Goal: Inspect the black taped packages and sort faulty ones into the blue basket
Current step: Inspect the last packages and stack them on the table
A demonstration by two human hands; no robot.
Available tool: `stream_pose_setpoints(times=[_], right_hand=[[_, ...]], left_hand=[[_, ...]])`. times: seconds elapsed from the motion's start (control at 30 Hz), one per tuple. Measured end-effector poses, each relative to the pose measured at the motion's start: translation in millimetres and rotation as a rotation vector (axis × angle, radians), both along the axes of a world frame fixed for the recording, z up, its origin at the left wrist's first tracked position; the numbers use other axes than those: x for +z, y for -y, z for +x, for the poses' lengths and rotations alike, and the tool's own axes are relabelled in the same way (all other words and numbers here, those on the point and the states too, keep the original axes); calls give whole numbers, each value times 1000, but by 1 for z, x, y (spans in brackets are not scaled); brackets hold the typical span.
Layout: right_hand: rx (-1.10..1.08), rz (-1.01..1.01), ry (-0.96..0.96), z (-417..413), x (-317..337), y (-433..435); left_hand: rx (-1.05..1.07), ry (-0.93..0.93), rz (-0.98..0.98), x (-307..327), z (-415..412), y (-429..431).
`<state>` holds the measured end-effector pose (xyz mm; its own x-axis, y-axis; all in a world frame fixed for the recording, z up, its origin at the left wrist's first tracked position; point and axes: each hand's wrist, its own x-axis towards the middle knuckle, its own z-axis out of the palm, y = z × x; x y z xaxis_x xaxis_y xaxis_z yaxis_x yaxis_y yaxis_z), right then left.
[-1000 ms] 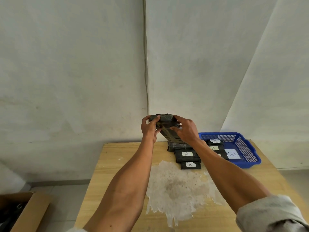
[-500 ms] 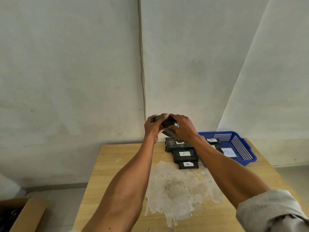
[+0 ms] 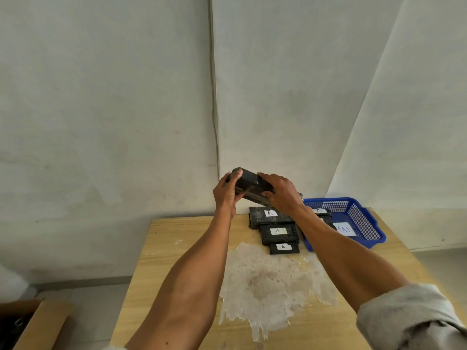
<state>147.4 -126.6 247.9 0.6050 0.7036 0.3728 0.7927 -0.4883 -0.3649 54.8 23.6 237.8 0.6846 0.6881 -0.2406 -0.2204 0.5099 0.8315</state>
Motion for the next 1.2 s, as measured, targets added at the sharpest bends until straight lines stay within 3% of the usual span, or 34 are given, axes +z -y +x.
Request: stream_pose_setpoints(times=[0.2,0.37,0.6,0.77,0.97,1.1,1.2], right_hand=[[-2,-6,88,-4,-2,-6],[8,-5,169,1,-3,-5],[-140,-25,186,18,-15,15],[-163,-19,206,10,-16,7],[-152,81,384,14,-19,6],[-283,274,184,21,-20,11],[-210,417,29,22,-14,12]], left_hand=[[16,-62,128,6,1,5],[71,21,-4,-1,4,2],[91,30,-72,-3,-3,-8],[124,-80,-70,-6,6,-4],[158,-132,-114,-11,12,-4],[196,-69,-178,-10,9,-9],[191,-71,-193,-9,9,-9]])
